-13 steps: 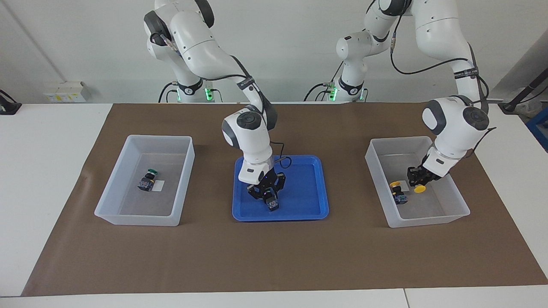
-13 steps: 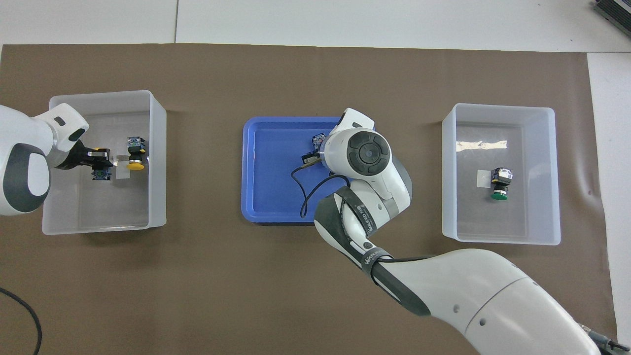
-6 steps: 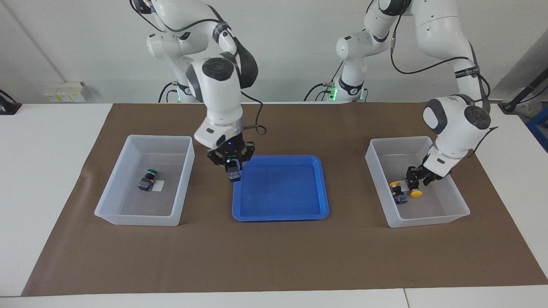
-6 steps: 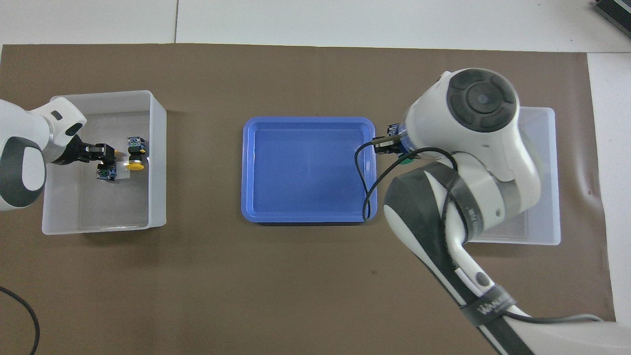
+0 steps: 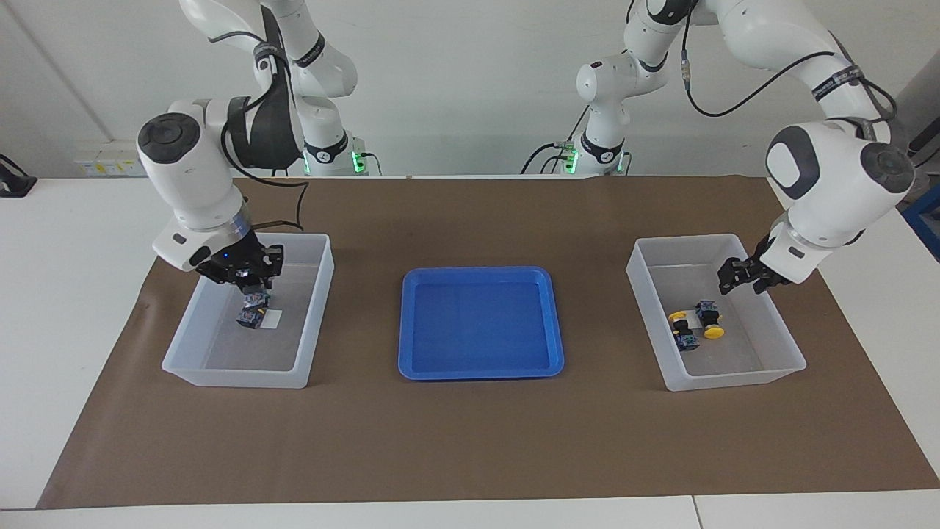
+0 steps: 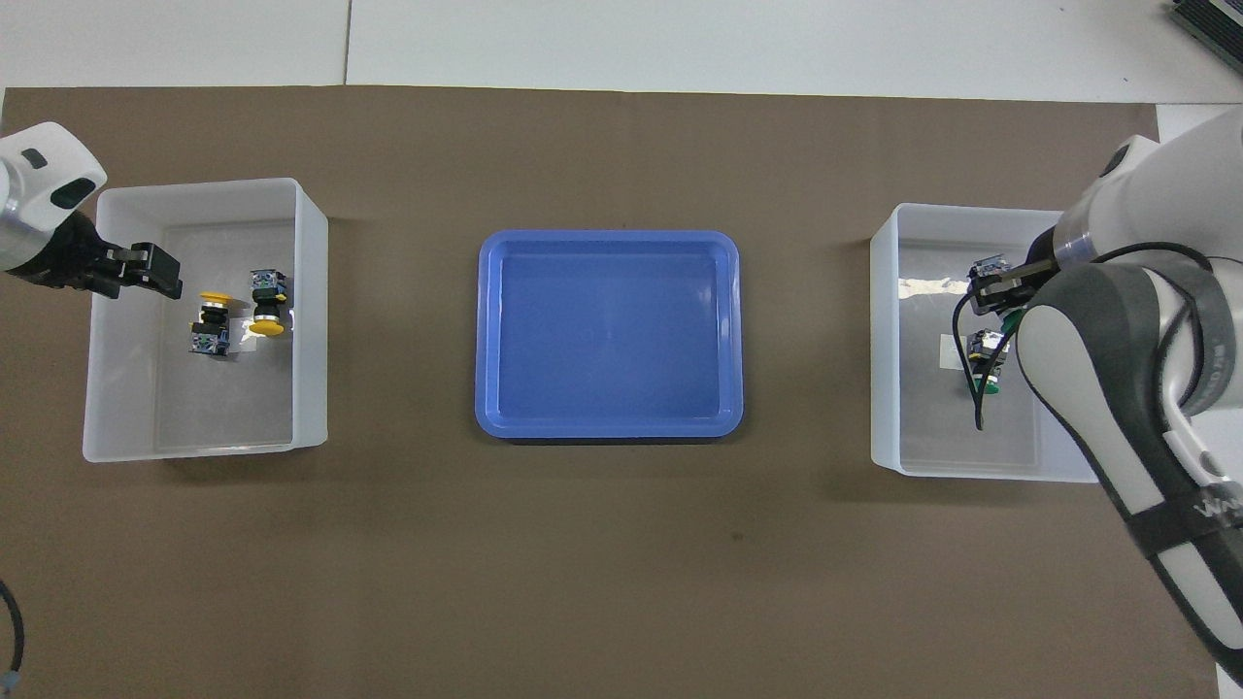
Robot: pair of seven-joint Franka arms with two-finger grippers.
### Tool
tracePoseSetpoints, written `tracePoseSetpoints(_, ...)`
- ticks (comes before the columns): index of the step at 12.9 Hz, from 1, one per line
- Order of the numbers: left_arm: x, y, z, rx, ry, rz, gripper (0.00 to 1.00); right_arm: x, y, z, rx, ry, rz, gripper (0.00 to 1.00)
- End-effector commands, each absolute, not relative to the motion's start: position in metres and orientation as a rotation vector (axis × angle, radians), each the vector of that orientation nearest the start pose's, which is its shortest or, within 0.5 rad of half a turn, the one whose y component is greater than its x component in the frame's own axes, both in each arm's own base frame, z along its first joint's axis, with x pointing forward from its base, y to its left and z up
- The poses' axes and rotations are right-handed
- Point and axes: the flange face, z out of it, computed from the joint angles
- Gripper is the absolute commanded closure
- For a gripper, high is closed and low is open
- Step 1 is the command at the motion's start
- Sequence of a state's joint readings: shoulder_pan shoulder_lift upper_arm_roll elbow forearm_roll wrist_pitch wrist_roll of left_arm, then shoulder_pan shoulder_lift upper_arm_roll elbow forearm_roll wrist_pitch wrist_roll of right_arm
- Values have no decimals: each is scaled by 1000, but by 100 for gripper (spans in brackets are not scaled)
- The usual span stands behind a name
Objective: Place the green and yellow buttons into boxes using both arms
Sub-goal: 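Lower the green button into the nearby box and open the right gripper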
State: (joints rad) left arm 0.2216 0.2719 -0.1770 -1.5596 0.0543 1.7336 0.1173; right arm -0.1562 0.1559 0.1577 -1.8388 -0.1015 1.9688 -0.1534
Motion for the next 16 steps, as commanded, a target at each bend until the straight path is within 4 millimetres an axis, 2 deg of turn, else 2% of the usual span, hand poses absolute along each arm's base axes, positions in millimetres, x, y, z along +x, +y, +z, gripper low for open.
tracePoseSetpoints(1,621,17,538,-3118,151,273,30,565,-10,402,-3179,-351,2,100)
tracePoseSetpoints(3,609,-13,583,-3100,133,288,30,557,-7,371,-3146,-310,-19,100)
tracePoseSetpoints(4,599,-20,608,-3094,123,247,30,550,-5,357,-3113,-261,-38,100)
tracePoseSetpoints(6,587,-25,626,-3088,130,232,31,546,-5,342,-3108,-265,-61,98)
tracePoseSetpoints(7,584,-28,633,-3089,133,185,31,545,-9,335,-3106,-260,-43,91)
tracePoseSetpoints(8,580,-29,626,-3086,128,170,31,545,-13,334,-3106,-252,-45,78)
tracePoseSetpoints(10,567,-35,601,-3074,135,137,31,547,-15,335,-3107,-248,-50,6)
tracePoseSetpoints(11,559,-40,591,-3069,95,123,31,550,-16,341,-3106,-235,-67,0)
tracePoseSetpoints(12,555,-49,583,-3065,85,114,30,555,-17,354,-3108,-225,-102,0)
tracePoseSetpoints(14,541,-50,569,-3055,92,148,30,569,-16,395,-3113,-172,-212,0)
tracePoseSetpoints(16,538,-47,568,-3059,77,154,30,575,-13,440,-3116,-70,-289,0)
